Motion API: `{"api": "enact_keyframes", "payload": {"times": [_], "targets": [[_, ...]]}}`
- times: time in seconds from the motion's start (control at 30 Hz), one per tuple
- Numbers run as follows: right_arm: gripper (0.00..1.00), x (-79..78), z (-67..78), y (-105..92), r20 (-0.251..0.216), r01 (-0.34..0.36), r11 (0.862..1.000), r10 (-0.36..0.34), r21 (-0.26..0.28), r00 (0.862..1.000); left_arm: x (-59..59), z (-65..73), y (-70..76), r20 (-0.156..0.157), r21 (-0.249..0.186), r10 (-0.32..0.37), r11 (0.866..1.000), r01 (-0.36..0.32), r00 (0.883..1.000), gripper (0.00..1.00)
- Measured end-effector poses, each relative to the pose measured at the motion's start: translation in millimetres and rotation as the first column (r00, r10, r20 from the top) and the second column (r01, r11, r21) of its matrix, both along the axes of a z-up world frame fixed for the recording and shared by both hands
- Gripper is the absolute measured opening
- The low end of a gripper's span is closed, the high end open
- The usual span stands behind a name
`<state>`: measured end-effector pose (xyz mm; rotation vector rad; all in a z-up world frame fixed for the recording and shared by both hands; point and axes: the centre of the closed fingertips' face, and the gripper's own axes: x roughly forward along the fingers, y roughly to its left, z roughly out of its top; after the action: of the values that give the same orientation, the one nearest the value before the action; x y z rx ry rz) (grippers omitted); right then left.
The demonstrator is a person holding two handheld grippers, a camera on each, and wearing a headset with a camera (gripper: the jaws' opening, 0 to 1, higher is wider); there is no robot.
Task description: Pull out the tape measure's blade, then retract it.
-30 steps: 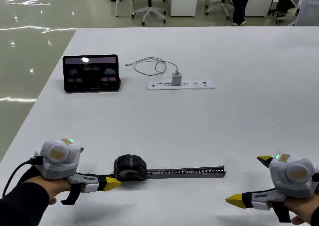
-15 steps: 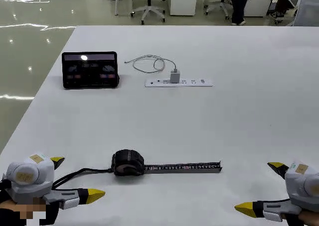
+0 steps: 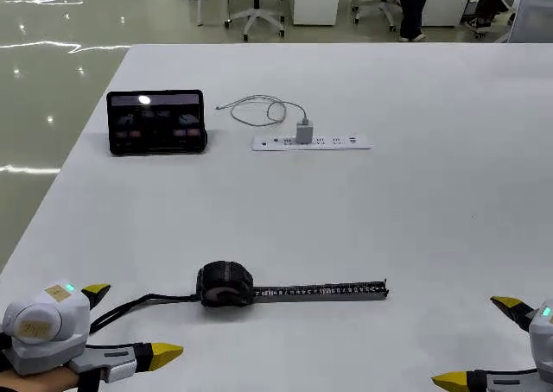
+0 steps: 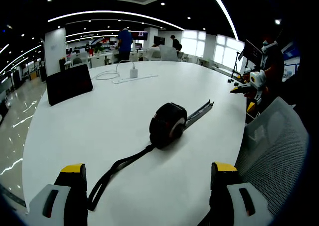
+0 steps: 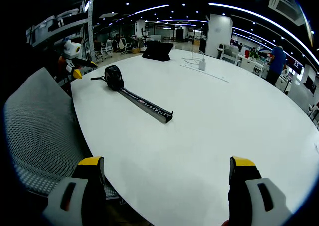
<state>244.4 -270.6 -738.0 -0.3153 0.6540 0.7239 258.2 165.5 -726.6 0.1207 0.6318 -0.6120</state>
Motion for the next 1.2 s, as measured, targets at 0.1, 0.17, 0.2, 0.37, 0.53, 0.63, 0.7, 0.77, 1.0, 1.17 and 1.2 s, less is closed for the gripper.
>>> {"api": "enact_keyframes", "payload": {"times": [0.1,0.17,0.2,0.37,0.53,0.63,0.7,0.77,1.0,1.17,1.2], "targets": [[1.0,0.6,2.4,1.4,0.004,-0.003,1.0,0.003,-0.002,1.0,-0.7,0.1,-1.0,-0.002,-0.001,-0.001,1.0,0.001,1.0,0.98],[1.0,0.9,4.0,1.7,0.01,-0.009,1.0,0.009,-0.003,1.0,-0.3,3.1,-2.6,0.01,-0.007,0.0,1.0,0.0,1.0,1.0],[1.0,0.4,4.7,2.2,0.009,-0.012,1.0,0.012,0.002,1.0,-1.2,3.7,-3.0,0.009,-0.007,0.0,1.0,0.0,1.0,1.0],[1.0,2.9,6.6,-3.5,0.028,0.002,1.0,-0.002,-0.006,1.0,-3.7,2.7,-7.7,-0.003,-0.016,-0.016,1.0,0.016,1.0,1.0],[1.0,3.9,7.7,-5.4,0.031,0.009,1.0,-0.008,-0.005,0.999,-2.7,1.3,-8.9,-0.004,0.0,-0.021,1.0,0.021,1.0,1.0],[1.0,4.2,6.1,-3.3,0.024,-0.004,1.0,0.004,-0.006,1.0,0.2,-0.1,-6.8,-0.013,0.012,-0.013,1.0,0.013,1.0,1.0],[1.0,6.6,5.6,-3.2,0.029,-0.011,1.0,0.011,-0.014,1.0,2.2,1.5,-8.7,-0.012,0.009,-0.015,1.0,0.015,1.0,1.0],[1.0,10.7,7.6,-1.6,0.035,-0.017,1.0,0.017,-0.016,0.999,5.4,3.5,-11.9,-0.016,0.011,-0.018,1.0,0.018,1.0,1.0],[1.0,23.3,10.0,5.2,0.035,-0.048,0.999,0.049,-0.024,0.998,18.5,6.4,-26.2,-0.015,0.002,-0.023,1.0,0.023,1.0,1.0],[1.0,31.1,7.2,12.9,0.017,-0.083,0.996,0.083,-0.024,0.996,34.6,5.7,-33.7,-0.02,-0.017,-0.005,1.0,0.005,1.0,1.0],[1.0,32.3,6.4,14.1,0.011,-0.087,0.996,0.088,-0.023,0.996,36.4,6.0,-37.8,-0.022,-0.03,-0.006,1.0,0.006,1.0,1.0]]}}
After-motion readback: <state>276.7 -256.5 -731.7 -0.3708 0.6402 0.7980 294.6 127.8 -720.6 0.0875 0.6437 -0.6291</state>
